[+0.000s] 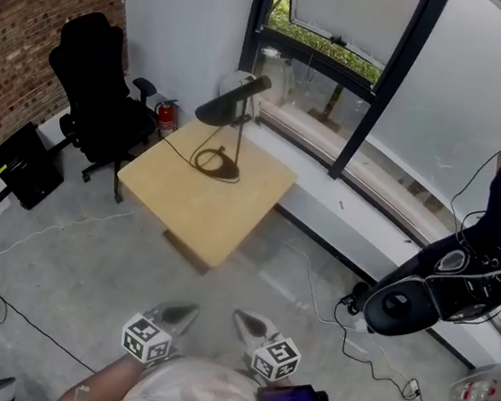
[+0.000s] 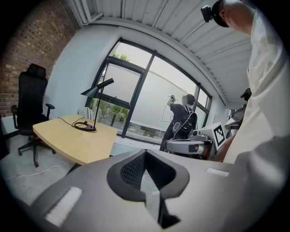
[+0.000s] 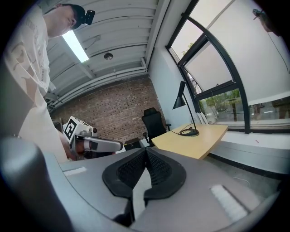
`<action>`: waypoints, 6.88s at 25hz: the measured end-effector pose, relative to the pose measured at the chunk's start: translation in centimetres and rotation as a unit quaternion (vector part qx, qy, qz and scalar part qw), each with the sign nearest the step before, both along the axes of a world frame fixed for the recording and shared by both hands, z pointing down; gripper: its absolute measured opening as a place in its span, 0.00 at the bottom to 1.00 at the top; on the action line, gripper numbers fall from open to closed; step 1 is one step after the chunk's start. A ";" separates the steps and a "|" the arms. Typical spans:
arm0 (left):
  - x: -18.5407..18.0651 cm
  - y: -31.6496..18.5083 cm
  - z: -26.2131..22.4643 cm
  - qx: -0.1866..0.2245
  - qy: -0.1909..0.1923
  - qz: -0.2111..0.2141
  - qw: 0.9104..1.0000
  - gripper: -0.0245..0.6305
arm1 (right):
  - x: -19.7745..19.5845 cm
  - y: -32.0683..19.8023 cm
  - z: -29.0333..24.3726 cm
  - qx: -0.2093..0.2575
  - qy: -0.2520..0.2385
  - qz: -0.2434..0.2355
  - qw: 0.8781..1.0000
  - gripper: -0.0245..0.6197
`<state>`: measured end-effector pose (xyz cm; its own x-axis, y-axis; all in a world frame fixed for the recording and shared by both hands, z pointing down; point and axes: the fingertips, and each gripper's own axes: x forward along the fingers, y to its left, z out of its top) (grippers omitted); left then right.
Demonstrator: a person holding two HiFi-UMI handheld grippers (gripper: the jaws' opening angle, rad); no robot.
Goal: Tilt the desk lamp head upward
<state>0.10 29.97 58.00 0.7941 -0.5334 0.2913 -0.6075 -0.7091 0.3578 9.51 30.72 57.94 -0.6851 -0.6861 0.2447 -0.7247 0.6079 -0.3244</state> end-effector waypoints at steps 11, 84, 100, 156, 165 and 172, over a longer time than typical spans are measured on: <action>-3.3 0.5 0.4 0.000 0.008 -0.014 1.000 0.04 | -2.9 1.1 0.6 -0.004 0.003 -0.004 1.000 0.06; -3.5 -38.7 -0.4 0.017 0.044 0.037 0.998 0.04 | -2.3 -36.7 0.2 0.011 0.090 0.037 0.995 0.06; -3.9 -44.0 -0.8 0.005 0.076 0.066 0.995 0.04 | -3.3 -40.7 -2.6 0.055 0.219 -0.046 0.973 0.06; -2.9 -49.2 -4.2 0.044 0.075 -0.025 0.996 0.04 | -0.3 -60.1 -21.0 0.238 0.707 -0.279 0.605 0.40; -2.2 -49.4 -4.6 0.049 0.070 -0.016 0.996 0.04 | 0.0 -60.0 -20.8 0.265 0.706 -0.256 0.605 0.40; -2.3 -49.9 -4.9 0.050 0.066 -0.017 0.996 0.04 | 0.2 -59.9 -20.5 0.272 0.695 -0.230 0.624 0.40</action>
